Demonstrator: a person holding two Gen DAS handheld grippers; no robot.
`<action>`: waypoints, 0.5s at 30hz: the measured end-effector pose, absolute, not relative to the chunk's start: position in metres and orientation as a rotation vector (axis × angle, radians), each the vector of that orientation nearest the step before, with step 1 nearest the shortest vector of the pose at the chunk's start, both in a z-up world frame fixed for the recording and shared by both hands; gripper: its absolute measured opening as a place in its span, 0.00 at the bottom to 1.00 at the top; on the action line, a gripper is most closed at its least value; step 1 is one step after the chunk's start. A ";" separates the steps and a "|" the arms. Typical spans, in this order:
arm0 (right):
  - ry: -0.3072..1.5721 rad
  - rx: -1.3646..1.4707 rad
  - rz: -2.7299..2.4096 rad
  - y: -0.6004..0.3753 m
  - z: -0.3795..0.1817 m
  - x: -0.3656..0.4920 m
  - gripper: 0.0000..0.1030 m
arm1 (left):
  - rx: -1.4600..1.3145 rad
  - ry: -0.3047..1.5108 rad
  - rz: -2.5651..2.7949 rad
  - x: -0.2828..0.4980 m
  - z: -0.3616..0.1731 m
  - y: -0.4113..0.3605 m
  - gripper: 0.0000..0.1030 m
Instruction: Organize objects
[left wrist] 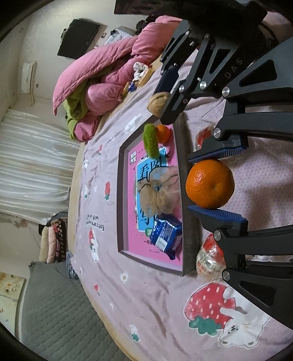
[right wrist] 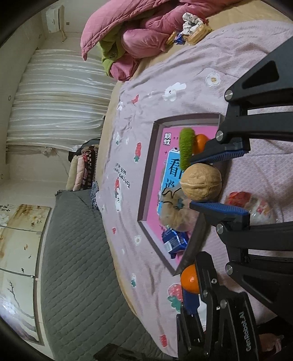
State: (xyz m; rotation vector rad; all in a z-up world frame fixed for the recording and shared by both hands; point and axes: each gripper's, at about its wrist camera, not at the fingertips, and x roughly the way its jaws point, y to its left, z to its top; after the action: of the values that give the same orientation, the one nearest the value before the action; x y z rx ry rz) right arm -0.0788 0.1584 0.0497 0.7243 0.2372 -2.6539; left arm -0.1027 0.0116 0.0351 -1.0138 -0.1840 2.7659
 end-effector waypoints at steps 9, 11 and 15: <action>0.224 0.685 -2.682 0.153 0.056 -0.081 0.32 | -1.011 -0.168 2.793 -0.110 0.039 0.009 0.39; 0.222 0.674 -2.693 0.153 0.058 -0.082 0.32 | -1.007 -0.164 2.800 -0.112 0.039 0.009 0.39; 0.209 0.656 -2.702 0.154 0.061 -0.084 0.32 | -0.999 -0.156 2.810 -0.114 0.041 0.009 0.39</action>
State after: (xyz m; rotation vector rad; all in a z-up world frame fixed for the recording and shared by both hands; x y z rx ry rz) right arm -0.0842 0.1537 0.0609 0.6563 0.2093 -2.7025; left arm -0.1145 0.0093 0.0410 -0.9987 -0.1557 2.8100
